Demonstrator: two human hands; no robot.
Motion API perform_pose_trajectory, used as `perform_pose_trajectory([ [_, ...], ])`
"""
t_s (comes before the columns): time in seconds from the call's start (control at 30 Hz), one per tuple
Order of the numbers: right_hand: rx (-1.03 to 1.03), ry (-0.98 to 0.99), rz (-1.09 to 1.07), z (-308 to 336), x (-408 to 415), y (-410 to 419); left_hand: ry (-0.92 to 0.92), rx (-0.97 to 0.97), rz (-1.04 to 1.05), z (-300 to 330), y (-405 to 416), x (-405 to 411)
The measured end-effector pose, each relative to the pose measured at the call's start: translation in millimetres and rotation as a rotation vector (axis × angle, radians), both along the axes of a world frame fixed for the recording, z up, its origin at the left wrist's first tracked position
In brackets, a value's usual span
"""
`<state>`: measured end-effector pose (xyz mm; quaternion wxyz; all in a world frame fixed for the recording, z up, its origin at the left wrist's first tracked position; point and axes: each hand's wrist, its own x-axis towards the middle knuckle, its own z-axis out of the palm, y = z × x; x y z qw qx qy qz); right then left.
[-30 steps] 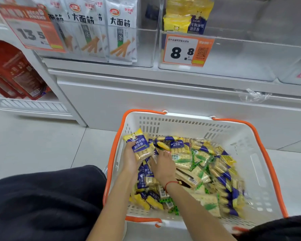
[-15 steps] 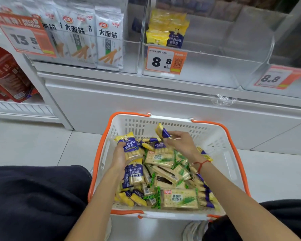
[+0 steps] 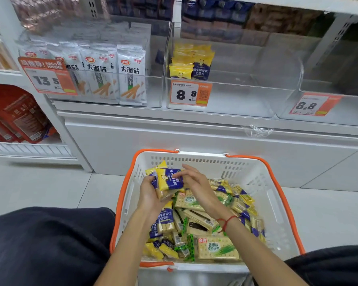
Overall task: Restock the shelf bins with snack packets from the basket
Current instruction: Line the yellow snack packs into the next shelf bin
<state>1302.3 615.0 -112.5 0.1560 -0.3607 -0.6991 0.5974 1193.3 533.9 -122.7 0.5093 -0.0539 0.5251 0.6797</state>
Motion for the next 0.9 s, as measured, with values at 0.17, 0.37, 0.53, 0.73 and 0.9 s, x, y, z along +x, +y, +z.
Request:
perform_pose_trajectory([
  [0.17,-0.051,-0.126,0.012,1,4,13,0.105,-0.082,-0.066,-9,3,6],
  [0.37,-0.317,-0.052,-0.298,-12,5,16,0.126,-0.156,-0.028,-21,6,8],
  [0.53,-0.315,-0.024,-0.48,-31,-11,-5,0.115,-0.114,-0.059,-32,8,11],
  [0.73,-0.217,-0.04,-0.265,-38,-31,-12,0.159,-0.156,-0.058,-45,3,1],
  [0.9,-0.196,-0.314,-0.174,-77,-23,5,0.189,-0.117,-0.042,-40,-2,-20],
])
